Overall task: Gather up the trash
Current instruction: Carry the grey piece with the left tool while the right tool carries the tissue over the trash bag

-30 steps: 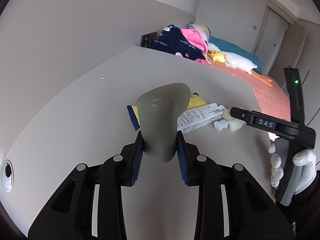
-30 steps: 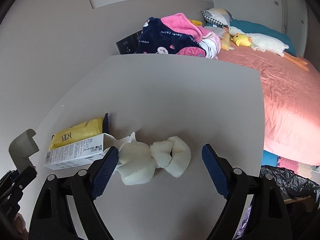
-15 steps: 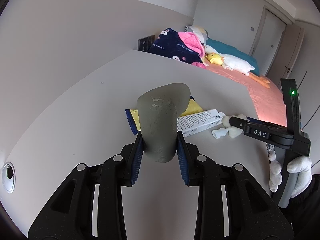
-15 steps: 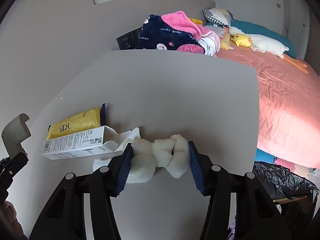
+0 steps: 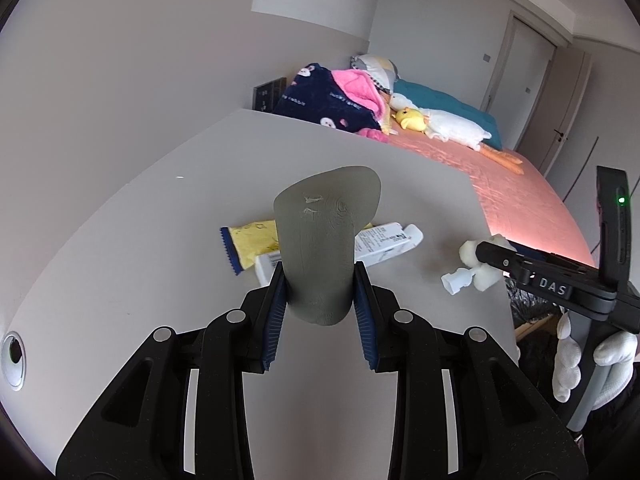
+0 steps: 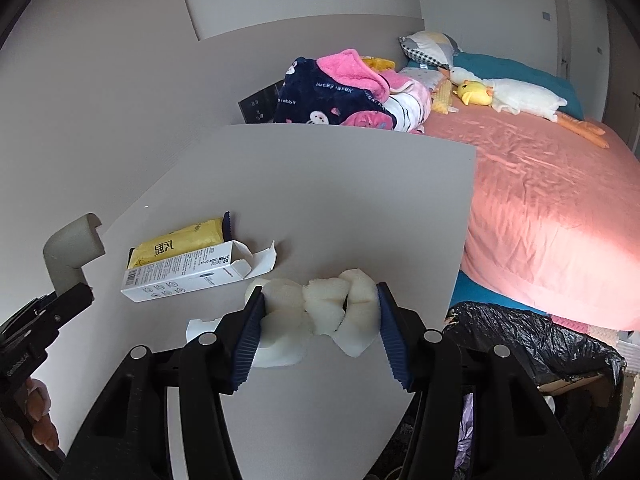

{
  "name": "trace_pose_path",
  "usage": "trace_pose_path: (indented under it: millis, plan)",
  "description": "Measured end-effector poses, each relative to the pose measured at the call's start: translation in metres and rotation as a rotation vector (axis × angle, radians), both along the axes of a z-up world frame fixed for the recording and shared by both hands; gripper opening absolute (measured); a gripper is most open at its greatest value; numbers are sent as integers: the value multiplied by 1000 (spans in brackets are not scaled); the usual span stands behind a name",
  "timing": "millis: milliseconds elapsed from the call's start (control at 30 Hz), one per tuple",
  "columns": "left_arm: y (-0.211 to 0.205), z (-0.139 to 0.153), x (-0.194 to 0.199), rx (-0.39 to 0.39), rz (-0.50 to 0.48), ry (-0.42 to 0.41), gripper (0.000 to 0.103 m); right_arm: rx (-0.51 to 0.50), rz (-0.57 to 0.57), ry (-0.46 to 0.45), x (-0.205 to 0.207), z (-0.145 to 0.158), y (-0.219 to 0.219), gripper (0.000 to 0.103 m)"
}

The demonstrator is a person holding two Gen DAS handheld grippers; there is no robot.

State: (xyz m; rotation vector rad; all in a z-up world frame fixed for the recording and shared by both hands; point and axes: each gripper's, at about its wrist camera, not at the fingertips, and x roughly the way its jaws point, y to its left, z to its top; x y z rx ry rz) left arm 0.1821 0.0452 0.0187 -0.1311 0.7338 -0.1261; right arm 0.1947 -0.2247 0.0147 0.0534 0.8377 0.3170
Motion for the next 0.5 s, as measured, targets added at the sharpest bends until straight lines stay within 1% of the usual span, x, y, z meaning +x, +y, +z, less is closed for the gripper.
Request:
trace_pose_path:
  millis: [267,500]
  plan:
    - [-31,-2,2,11,-64,11,32,16,-10,-32,-25,15,-22,56]
    - [-58,5,4,16,-110,4,32,27,-25,-60,-43,29,-47,56]
